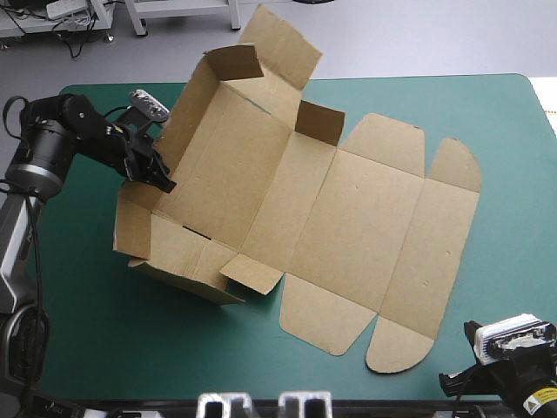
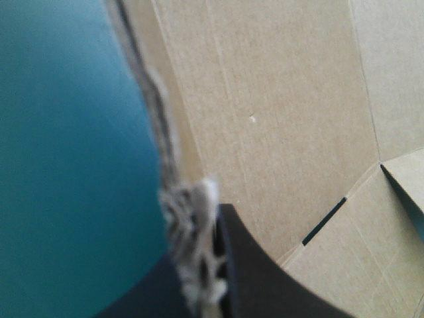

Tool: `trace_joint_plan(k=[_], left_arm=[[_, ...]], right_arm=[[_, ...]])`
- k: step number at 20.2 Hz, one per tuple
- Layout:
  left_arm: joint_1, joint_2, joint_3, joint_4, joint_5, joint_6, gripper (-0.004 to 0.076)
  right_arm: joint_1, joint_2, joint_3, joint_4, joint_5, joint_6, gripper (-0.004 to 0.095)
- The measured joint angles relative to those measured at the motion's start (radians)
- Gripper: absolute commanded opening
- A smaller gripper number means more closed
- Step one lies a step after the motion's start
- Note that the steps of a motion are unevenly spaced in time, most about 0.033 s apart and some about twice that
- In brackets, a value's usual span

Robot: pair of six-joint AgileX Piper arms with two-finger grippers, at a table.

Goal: Fold the box

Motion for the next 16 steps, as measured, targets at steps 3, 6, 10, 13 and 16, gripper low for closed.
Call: trace_joint_plan(k=[3, 6, 10, 13, 16], left_arm=[[-0.148, 0.000, -0.076, 0.143, -0.012, 0.019, -0.0010], [-0.277, 0.000, -0.087, 0.282, -0.112, 0.052, -0.0010], [-0.417, 0.004, -0.087, 0.433, -0.231, 0.108, -0.0010], [-0.500, 0.006, -0.087, 0.536, -0.300, 0.137, -0.0010], [-0.576, 0.006, -0.087, 0.609, -0.334, 0.151, -0.0010]], right_arm=[[0.000, 0.000, 0.000, 0.000, 0.000, 0.000, -0.0010], [0.000, 0.000, 0.000, 0.000, 0.000, 0.000, -0.0009], [0.000, 0.000, 0.000, 0.000, 0.000, 0.000, -0.0009], [0.000, 0.000, 0.000, 0.000, 0.000, 0.000, -0.0009], [0.000, 0.000, 0.000, 0.000, 0.000, 0.000, -0.0009]])
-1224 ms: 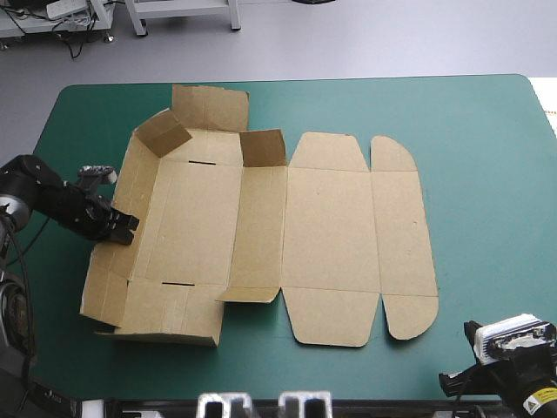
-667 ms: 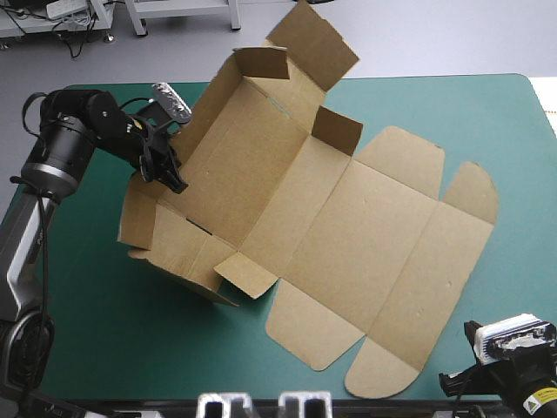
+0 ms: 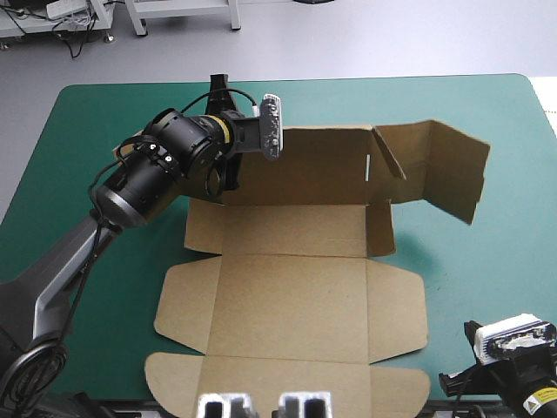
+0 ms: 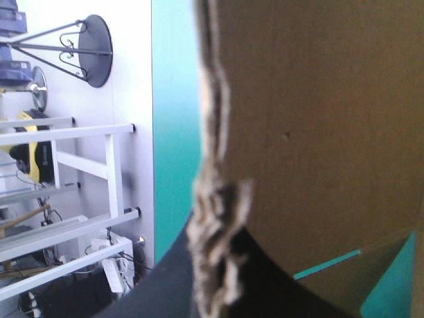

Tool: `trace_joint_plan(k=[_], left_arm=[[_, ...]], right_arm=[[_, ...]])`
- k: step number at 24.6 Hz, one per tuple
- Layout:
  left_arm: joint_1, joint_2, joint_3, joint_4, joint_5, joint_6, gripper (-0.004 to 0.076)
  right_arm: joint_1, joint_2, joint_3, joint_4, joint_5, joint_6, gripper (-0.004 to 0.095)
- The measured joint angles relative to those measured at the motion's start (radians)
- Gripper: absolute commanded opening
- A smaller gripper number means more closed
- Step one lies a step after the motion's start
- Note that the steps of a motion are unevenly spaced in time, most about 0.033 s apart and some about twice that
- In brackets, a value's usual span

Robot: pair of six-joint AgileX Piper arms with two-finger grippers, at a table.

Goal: Fold the box

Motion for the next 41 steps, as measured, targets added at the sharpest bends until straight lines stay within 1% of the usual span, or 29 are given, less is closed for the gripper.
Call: trace_joint_plan(k=[7, 10, 11, 12, 14, 17, 22, 26, 27, 29, 34, 41], left_arm=[[-0.044, 0.001, 0.002, 0.039, -0.017, -0.038, -0.0010], [-0.044, 0.001, 0.025, 0.089, -0.048, -0.079, -0.0010], [-0.044, 0.001, 0.040, 0.122, -0.074, -0.103, -0.0010], [-0.044, 0.001, 0.075, 0.173, -0.114, -0.164, -0.0010], [-0.044, 0.001, 0.127, 0.251, -0.161, -0.240, -0.0010], [-0.053, 0.001, 0.201, 0.297, -0.186, -0.280, -0.0010], [-0.094, -0.064, 0.377, 0.473, -0.285, -0.447, -0.0010], [-0.098, -0.106, 0.474, 0.599, -0.349, -0.582, -0.0010], [-0.101, -0.114, 0.498, 0.633, -0.365, -0.623, -0.0010], [-0.101, -0.124, 0.523, 0.671, -0.378, -0.664, -0.0010], [-0.104, -0.140, 0.570, 0.760, -0.395, -0.741, -0.0010], [-0.106, -0.146, 0.576, 0.779, -0.396, -0.785, -0.0010]], right_arm=[[0.000, 0.000, 0.000, 0.000, 0.000, 0.000, -0.0009], [0.000, 0.000, 0.000, 0.000, 0.000, 0.000, -0.0009], [0.000, 0.000, 0.000, 0.000, 0.000, 0.000, -0.0009], [0.000, 0.000, 0.000, -0.003, 0.000, 0.000, -0.0009], [0.000, 0.000, 0.000, -0.009, 0.000, 0.000, -0.0009], [0.000, 0.000, -0.006, -0.014, 0.000, 0.027, -0.0009], [0.000, 0.051, -0.126, -0.041, 0.001, 0.085, -0.0009], [0.000, 0.209, -0.294, -0.023, 0.001, 0.089, -0.0009], [0.000, 0.276, -0.365, 0.005, 0.000, 0.089, -0.0009], [0.000, 0.350, -0.456, 0.035, -0.001, 0.086, -0.0009], [0.000, 0.572, -0.690, 0.104, 0.005, 0.078, -0.0009], [0.000, 0.939, -1.017, 0.160, 0.023, 0.043, -0.0009]])
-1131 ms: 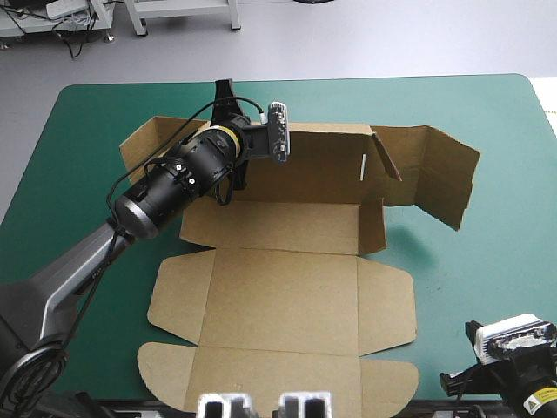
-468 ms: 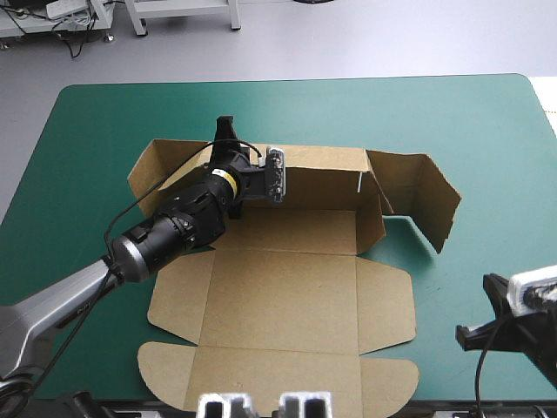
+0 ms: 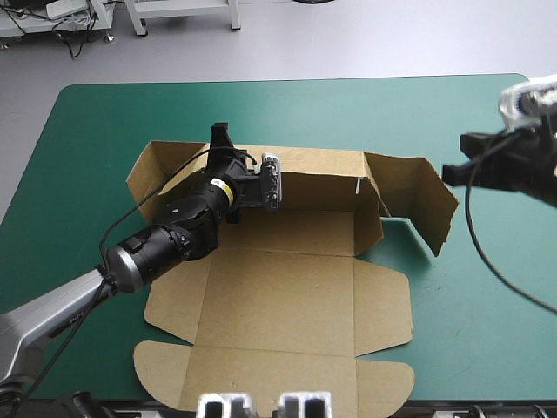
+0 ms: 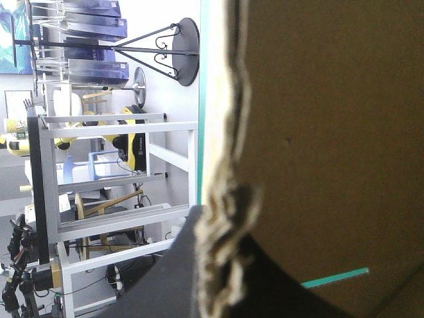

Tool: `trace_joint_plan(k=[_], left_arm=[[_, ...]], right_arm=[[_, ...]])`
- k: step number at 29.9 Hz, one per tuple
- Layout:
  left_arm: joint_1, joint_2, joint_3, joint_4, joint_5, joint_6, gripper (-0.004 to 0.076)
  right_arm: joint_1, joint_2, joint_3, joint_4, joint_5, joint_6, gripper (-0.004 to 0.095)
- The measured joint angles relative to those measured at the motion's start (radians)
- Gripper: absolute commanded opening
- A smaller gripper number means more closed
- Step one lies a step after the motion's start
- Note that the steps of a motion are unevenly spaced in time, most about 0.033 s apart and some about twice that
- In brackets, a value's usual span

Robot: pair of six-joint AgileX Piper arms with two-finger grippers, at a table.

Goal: Fold the box

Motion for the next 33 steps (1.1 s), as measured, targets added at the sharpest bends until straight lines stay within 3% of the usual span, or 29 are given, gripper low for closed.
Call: trace_joint_plan(k=[11, 16, 22, 33], left_arm=[[-0.001, 0.000, 0.000, 0.001, -0.003, 0.000, -0.0010], [-0.001, 0.000, 0.002, 0.002, -0.015, -0.001, -0.0010], [-0.001, 0.000, 0.003, 0.005, -0.018, -0.010, -0.0010], [-0.001, 0.000, 0.003, 0.004, -0.016, -0.060, -0.0010]], right_arm=[[0.000, 0.584, -0.459, 0.036, 0.144, -0.009, -0.0009], [0.000, 0.771, -0.561, 0.037, 0.184, -0.011, -0.0010], [0.000, 0.843, -0.516, 0.038, 0.184, -0.031, -0.0010], [0.000, 0.753, -0.289, 0.080, 0.183, -0.149, -0.0010]])
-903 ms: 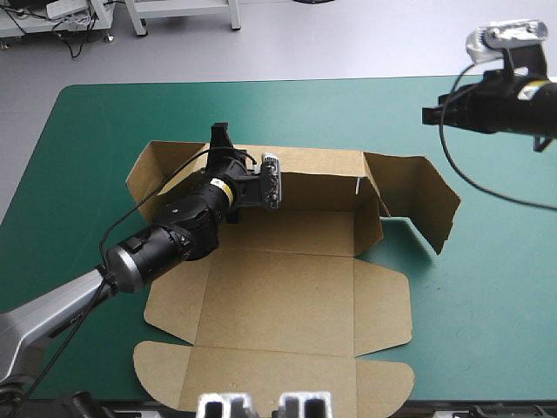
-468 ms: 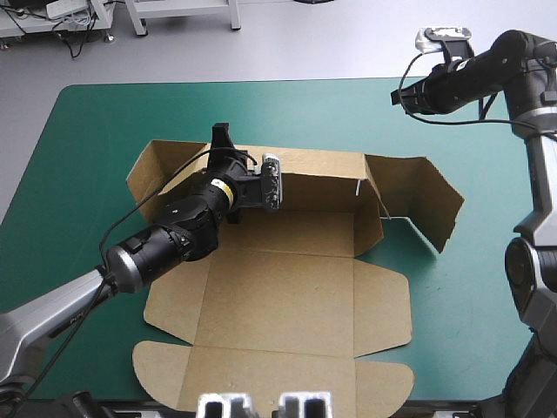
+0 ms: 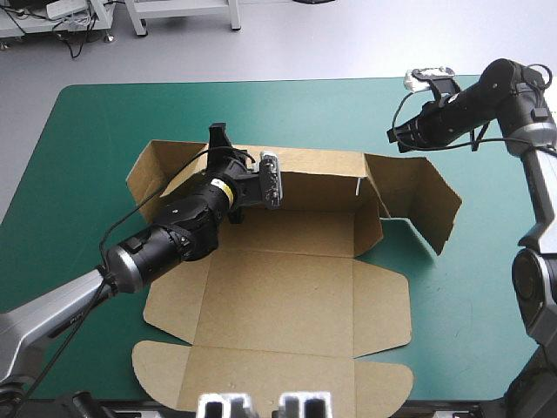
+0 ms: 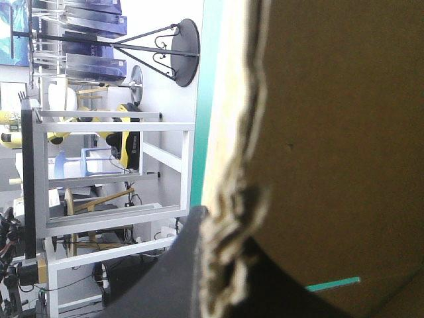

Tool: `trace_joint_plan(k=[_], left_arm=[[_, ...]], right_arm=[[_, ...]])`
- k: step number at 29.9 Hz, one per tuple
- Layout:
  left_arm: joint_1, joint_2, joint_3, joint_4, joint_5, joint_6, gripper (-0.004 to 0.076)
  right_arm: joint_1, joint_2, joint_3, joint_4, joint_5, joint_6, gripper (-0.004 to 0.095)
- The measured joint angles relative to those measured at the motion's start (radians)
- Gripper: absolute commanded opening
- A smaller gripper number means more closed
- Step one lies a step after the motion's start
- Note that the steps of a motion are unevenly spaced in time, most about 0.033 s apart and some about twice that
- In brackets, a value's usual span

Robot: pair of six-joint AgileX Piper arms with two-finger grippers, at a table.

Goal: Fold the box

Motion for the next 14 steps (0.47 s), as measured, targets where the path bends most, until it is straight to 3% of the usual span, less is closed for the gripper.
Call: trace_joint_plan(k=[14], left_arm=[[0.000, 0.000, 0.000, 0.000, -0.001, -0.076, -0.0010]], right_arm=[[0.000, -0.117, 0.224, 0.004, -0.011, -0.080, -0.0010]])
